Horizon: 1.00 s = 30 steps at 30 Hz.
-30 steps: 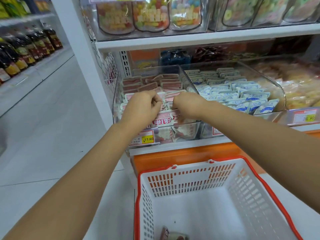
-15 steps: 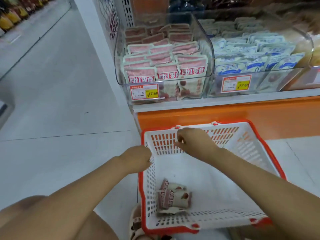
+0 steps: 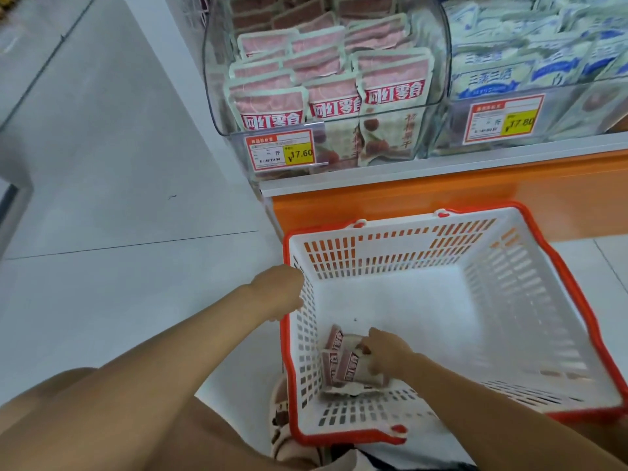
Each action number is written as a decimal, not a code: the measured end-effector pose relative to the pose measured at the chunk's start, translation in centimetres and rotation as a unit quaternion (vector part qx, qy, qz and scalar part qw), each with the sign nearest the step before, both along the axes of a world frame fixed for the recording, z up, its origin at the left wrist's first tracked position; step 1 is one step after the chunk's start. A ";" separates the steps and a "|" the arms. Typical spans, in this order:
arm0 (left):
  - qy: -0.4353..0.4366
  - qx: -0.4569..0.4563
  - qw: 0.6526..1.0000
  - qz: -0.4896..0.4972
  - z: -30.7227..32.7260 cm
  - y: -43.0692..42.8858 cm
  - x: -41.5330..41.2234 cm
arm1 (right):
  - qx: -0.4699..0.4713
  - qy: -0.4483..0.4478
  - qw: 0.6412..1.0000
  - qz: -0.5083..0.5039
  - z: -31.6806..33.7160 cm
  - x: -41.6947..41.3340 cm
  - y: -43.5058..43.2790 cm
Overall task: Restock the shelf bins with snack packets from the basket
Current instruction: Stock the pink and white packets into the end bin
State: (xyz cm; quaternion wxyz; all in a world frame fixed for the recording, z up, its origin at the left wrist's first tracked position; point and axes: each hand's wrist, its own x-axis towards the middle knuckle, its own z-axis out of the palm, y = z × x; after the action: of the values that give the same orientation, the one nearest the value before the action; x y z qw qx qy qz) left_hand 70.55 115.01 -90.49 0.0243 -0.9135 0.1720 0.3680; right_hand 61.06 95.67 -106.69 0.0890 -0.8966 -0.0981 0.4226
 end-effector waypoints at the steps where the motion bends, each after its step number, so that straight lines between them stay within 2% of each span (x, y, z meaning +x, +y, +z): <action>1: 0.006 -0.004 1.000 0.003 0.1 -0.1 0.0 | -0.019 0.008 1.000 0.018 -0.1 -0.2 -0.2; 4: 0.019 0.004 1.000 0.004 0.5 -0.3 0.0 | -0.018 0.039 0.999 0.000 0.3 -0.5 -0.7; 7: -0.006 -0.003 1.000 -0.003 0.7 -0.7 -0.1 | 0.039 0.009 0.996 -0.077 2.2 0.2 -1.3; 9: 0.015 -0.054 0.997 0.049 0.9 -1.3 -0.3 | 0.082 -0.039 0.985 -0.147 4.9 1.4 -1.7; 11: 0.085 -0.122 0.977 0.154 1.5 -2.2 -0.5 | 0.099 -0.109 0.974 -0.174 8.4 3.0 -1.8; 14: 0.189 -0.213 0.910 0.301 2.7 -3.4 -0.5 | 0.103 -0.242 0.951 -0.165 14.6 4.9 -1.3; 16: 0.225 -0.328 0.843 0.362 4.0 -4.2 -0.4 | 0.095 -0.317 0.931 -0.153 18.6 5.0 -0.8; 19: 0.231 -0.507 0.716 0.421 6.8 -5.6 -0.1 | 0.120 -0.417 0.891 -0.132 22.9 3.8 -0.6; 20: 0.224 -0.538 0.686 0.437 7.8 -5.9 0.0 | 0.145 -0.432 0.881 -0.127 24.1 3.4 -0.7; 21: 0.208 -0.554 0.674 0.443 8.8 -6.0 0.1 | 0.170 -0.432 0.877 -0.121 25.4 3.1 -1.0; 22: 0.184 -0.557 0.683 0.435 9.8 -5.9 0.3 | 0.190 -0.423 0.878 -0.120 26.6 3.1 -1.3; 23: 0.154 -0.548 0.714 0.408 10.7 -5.7 0.4 | 0.205 -0.417 0.877 -0.123 28.0 3.3 -1.8; 25: 0.081 -0.500 0.809 0.299 12.7 -5.1 0.8 | 0.223 -0.457 0.850 -0.135 30.6 4.2 -3.0; 26: 0.042 -0.476 0.845 0.239 13.8 -4.9 0.9 | 0.223 -0.490 0.833 -0.127 31.9 4.9 -3.7; 27: 0.005 -0.461 0.865 0.198 14.7 -4.9 0.9 | 0.221 -0.502 0.829 -0.105 33.2 5.7 -4.1; 28: -0.028 -0.461 0.869 0.179 15.5 -4.9 1.0 | 0.219 -0.487 0.842 -0.075 34.5 6.6 -4.5; 30: -0.085 -0.494 0.850 0.161 16.6 -4.9 1.1 | 0.207 -0.429 0.879 -0.011 36.6 8.4 -4.7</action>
State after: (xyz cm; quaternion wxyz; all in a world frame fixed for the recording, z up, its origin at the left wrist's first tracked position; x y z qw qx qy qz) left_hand 71.68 110.09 -73.87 -0.4750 -0.8476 0.1792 0.1544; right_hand 69.42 90.97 -70.13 0.2260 -0.9522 -0.2024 -0.0347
